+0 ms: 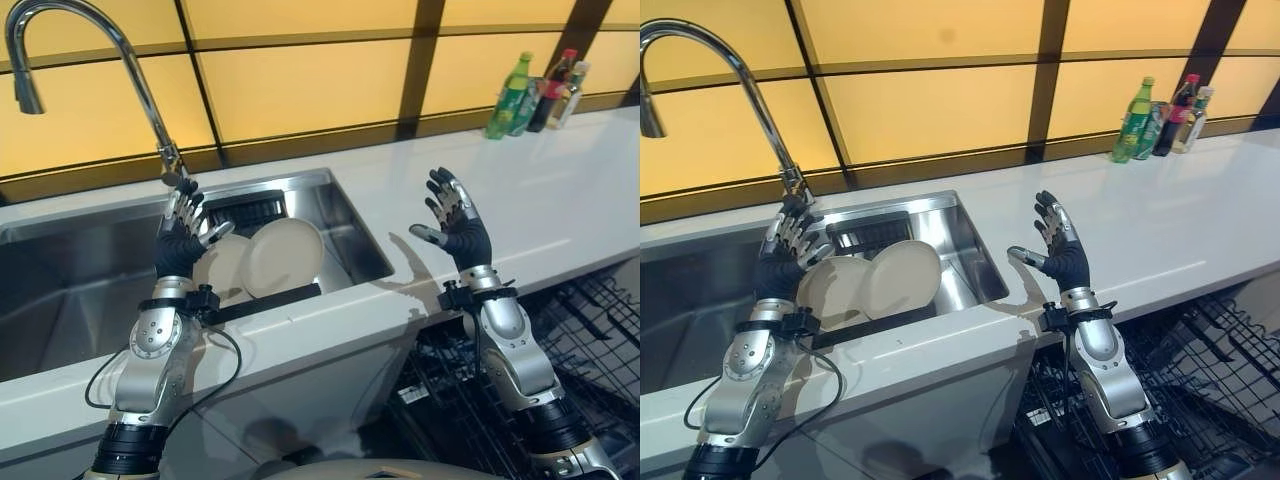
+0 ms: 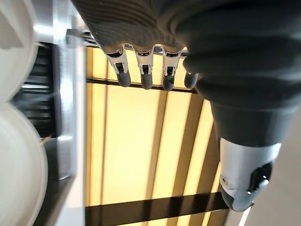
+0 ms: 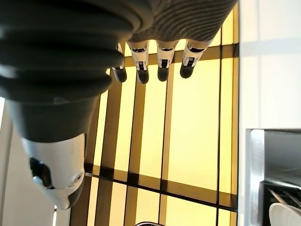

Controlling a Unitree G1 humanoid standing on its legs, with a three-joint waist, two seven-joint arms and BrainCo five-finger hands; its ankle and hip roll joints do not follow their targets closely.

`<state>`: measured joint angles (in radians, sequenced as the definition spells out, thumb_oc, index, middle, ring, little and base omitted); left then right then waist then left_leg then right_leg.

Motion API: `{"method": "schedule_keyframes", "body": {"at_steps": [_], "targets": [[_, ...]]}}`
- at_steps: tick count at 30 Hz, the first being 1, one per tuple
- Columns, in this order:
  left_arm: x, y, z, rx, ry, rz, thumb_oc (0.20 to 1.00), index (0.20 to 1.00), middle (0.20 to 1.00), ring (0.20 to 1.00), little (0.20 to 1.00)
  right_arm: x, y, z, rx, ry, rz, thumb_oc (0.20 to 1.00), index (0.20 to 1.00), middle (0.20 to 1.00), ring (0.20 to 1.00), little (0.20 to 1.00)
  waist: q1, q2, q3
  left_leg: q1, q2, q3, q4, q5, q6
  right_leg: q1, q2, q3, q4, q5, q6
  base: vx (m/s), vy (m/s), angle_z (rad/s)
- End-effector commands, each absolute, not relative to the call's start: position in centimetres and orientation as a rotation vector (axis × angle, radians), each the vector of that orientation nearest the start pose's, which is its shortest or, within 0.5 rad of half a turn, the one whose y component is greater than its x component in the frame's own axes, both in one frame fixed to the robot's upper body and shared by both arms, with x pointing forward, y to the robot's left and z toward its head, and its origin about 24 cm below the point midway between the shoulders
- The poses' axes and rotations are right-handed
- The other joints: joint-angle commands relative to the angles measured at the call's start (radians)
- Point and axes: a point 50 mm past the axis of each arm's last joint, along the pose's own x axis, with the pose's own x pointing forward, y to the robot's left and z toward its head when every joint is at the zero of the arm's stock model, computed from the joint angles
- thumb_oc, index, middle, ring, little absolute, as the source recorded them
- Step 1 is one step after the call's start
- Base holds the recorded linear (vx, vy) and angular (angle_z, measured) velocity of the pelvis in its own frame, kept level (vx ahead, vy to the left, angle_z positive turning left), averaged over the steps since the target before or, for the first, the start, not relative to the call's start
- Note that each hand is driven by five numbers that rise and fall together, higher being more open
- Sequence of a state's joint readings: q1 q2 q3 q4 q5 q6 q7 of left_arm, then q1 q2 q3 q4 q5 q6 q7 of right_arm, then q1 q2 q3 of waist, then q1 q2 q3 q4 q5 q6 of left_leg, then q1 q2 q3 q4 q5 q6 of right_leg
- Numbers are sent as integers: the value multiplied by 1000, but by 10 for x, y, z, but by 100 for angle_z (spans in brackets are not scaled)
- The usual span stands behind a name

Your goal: Pick up plates and place into dishwasher.

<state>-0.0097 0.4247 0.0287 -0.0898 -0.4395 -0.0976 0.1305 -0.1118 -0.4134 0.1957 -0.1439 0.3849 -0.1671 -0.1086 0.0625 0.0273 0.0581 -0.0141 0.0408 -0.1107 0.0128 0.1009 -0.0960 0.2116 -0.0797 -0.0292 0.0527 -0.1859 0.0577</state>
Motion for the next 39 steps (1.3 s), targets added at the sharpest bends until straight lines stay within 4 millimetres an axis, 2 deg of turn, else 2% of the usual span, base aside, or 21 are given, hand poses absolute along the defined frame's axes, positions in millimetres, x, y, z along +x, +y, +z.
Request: {"method": "schedule_keyframes", "body": {"at_steps": [1, 4, 10, 17, 23, 33, 36, 39], "targets": [[265, 252, 138, 104, -383, 153, 1000, 1000, 1000, 1000, 1000, 265, -157, 145, 16, -469, 211, 1000, 1000, 1000, 1000, 1000, 11, -20, 37, -30, -45, -79, 62, 16, 32, -123, 45, 49, -44, 197, -25, 147, 179, -58], [269, 259, 139, 142, -364, 183, 1000, 1000, 1000, 1000, 1000, 264, -163, 145, 10, -455, 203, 1000, 1000, 1000, 1000, 1000, -10, -16, 30, -12, -54, -73, 30, -27, 33, -119, 27, 62, -45, 178, -17, 139, 210, -44], [281, 271, 133, 252, -307, 221, 1000, 1000, 1000, 1000, 1000, 261, -173, 140, -3, -416, 204, 1000, 1000, 1000, 1000, 1000, -68, 7, 17, 37, -52, -14, -4, -43, 32, -141, 0, 72, -23, 186, 9, 173, 204, -16], [282, 284, 133, 326, -302, 307, 1000, 1000, 1000, 1000, 1000, 264, -175, 138, -31, -389, 213, 1000, 1000, 1000, 1000, 1000, -105, 28, 50, 59, -74, 30, -7, -84, 61, -187, -40, 113, 5, 188, 41, 108, 180, -17], [284, 300, 133, 395, -259, 351, 1000, 1000, 1000, 1000, 1000, 266, -178, 141, -51, -390, 212, 1000, 1000, 1000, 1000, 1000, -117, 33, 80, 45, -91, 55, 5, -100, 82, -215, -62, 142, 15, 197, 65, 56, 120, -15], [296, 311, 113, 487, -24, 193, 1000, 1000, 1000, 1000, 1000, 269, -180, 147, -97, -396, 214, 1000, 1000, 1000, 1000, 1000, -128, 47, 125, -3, -113, 73, 42, -105, 99, -264, -74, 165, 46, 203, 87, 11, 86, -8], [300, 315, 113, 499, -8, 218, 1000, 1000, 1000, 1000, 1000, 271, -179, 149, -107, -404, 214, 1000, 1000, 1000, 1000, 1000, -129, 46, 140, -20, -116, 78, 55, -108, 102, -273, -77, 171, 47, 204, 90, -26, 56, -7], [303, 323, 118, 596, 13, 235, 1000, 1000, 1000, 1000, 1000, 272, -179, 151, -111, -413, 211, 1000, 1000, 1000, 1000, 1000, -128, 42, 157, -35, -115, 80, 65, -108, 102, -278, -79, 173, 40, 210, 92, -25, 13, -5]]}}
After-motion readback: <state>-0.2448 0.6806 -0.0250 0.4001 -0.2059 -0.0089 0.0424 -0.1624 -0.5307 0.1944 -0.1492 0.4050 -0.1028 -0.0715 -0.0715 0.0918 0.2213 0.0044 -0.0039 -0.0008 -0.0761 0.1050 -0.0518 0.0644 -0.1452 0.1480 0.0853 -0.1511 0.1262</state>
